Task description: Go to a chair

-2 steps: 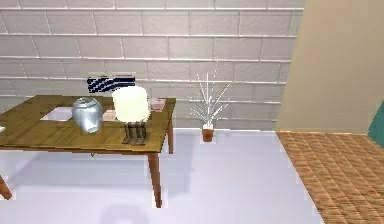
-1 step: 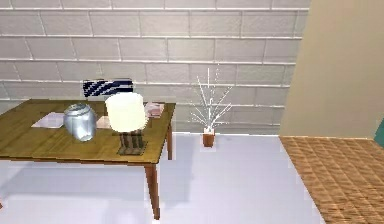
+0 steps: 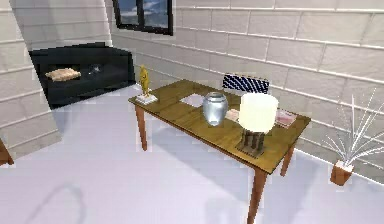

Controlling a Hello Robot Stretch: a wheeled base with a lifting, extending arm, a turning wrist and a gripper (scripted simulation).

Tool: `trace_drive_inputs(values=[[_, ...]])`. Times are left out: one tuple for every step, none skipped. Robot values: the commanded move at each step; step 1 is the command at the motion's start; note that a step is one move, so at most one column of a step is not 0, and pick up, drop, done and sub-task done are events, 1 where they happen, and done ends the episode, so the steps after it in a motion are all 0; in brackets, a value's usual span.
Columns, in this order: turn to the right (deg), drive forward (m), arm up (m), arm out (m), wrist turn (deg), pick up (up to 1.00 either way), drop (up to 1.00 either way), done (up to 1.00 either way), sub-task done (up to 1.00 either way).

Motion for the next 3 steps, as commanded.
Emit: trace_drive_inputs(values=[[0.0,0.35,0.0,0.0,0.0,0.0,0.0,0.0,0.0],[-39.0,0.0,0.0,0.0,0.0,0.0,0.0,0.0,0.0],[0.0,1.0,0.0,0.0,0.0,0.0,0.0,0.0,0.0]])
